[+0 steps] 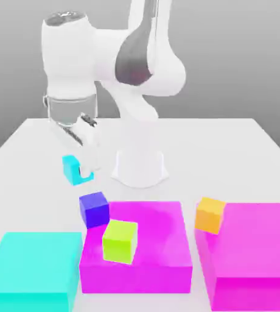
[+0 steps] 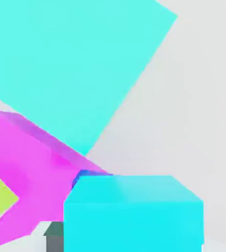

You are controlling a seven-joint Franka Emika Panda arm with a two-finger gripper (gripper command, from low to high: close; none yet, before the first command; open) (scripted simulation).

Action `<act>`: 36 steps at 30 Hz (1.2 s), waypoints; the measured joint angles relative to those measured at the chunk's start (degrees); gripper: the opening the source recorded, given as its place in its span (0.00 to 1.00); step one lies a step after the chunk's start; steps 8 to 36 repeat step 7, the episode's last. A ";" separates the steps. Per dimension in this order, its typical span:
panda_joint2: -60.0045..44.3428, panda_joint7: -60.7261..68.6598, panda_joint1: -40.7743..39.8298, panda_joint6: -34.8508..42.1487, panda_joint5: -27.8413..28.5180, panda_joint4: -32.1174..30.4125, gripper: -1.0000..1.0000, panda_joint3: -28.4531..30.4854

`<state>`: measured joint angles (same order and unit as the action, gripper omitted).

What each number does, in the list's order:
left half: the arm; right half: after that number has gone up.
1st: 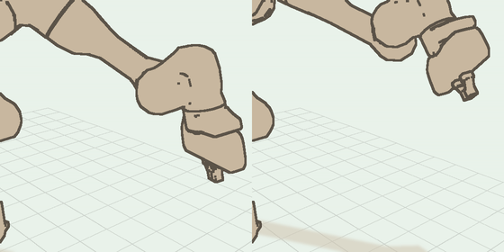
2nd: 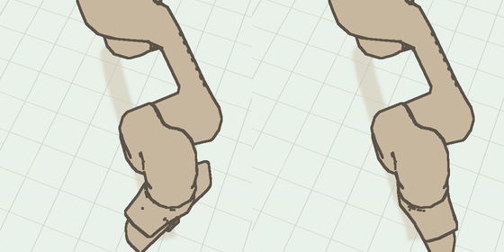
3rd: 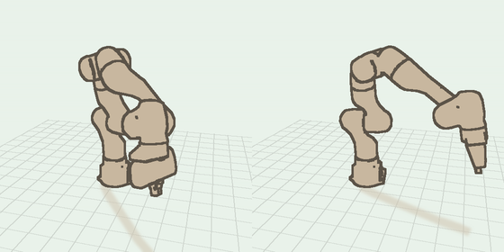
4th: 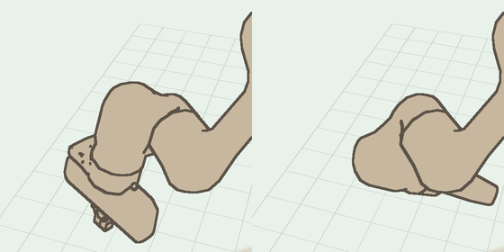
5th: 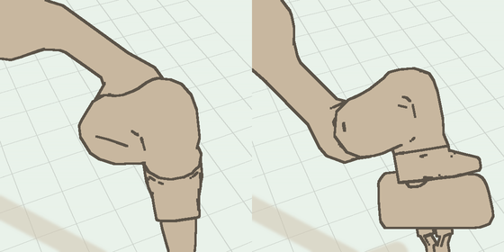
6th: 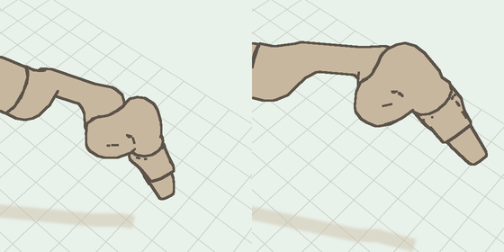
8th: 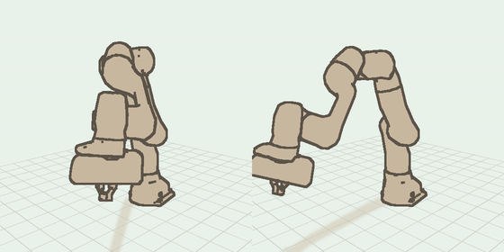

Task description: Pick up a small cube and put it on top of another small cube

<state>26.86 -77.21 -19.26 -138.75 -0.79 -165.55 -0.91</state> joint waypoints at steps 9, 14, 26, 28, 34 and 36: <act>-8.21 0.38 0.14 -10.61 -0.11 -2.40 1.00 -0.34; -8.21 0.38 0.14 -10.61 -0.11 -2.40 1.00 -0.34; -8.21 0.38 0.14 -10.61 -0.11 -2.40 1.00 -0.34; -8.21 0.38 0.14 -10.61 -0.11 -2.40 1.00 -0.34; -8.21 0.38 0.14 -10.61 -0.11 -2.40 1.00 -0.34; -8.21 0.38 0.14 -10.61 -0.11 -2.40 1.00 -0.34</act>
